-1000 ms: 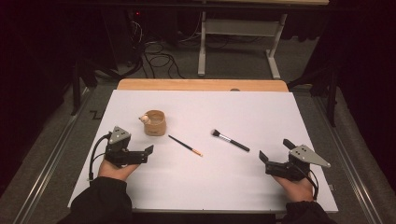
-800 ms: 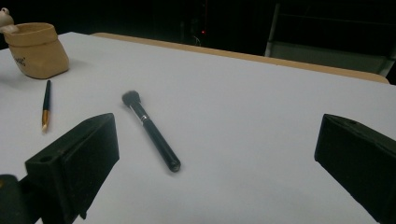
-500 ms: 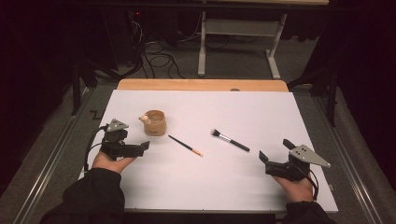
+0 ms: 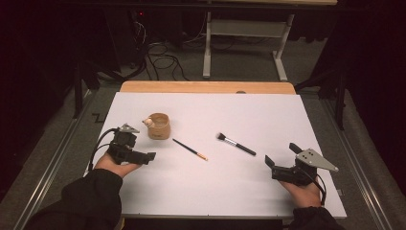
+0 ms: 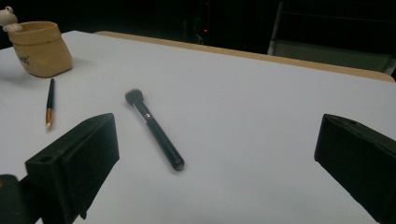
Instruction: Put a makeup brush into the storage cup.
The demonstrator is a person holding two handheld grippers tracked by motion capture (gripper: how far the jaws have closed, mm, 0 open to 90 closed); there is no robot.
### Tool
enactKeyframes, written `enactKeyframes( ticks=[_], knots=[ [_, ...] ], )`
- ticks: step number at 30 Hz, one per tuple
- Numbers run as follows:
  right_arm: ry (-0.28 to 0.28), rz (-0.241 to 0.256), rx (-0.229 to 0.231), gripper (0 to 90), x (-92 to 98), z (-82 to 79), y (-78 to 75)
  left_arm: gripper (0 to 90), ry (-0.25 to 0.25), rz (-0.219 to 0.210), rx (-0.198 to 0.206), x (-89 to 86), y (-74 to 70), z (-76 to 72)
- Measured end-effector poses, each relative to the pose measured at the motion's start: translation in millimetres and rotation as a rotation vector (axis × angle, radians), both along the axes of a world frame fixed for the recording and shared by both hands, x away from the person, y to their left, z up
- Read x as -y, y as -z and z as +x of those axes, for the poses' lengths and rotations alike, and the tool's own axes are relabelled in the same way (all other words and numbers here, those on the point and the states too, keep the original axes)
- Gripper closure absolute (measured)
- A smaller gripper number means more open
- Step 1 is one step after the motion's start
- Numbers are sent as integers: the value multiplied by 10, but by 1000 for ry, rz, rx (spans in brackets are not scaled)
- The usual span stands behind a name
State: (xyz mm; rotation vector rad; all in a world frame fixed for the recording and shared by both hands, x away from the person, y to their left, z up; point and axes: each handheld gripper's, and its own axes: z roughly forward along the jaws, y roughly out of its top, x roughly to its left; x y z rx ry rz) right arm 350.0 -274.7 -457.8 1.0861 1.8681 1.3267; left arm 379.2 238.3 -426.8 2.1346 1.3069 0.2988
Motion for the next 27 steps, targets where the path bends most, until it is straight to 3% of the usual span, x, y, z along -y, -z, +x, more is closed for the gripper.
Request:
enactKeyframes(
  ticks=[9, 15, 27],
  knots=[
    [1, 1, -3, 5, -1, 0, 4, 93, 74, 101, -97, 93, 37, 54],
    [-1, 2, -6, 5, -5, 2, 10, 142, 108, 110, -165, 97, 39, 82],
    [-1, 7, -13, 6, -6, 5, 19, 119, 175, 249, -302, 177, 57, 126]
  ],
)
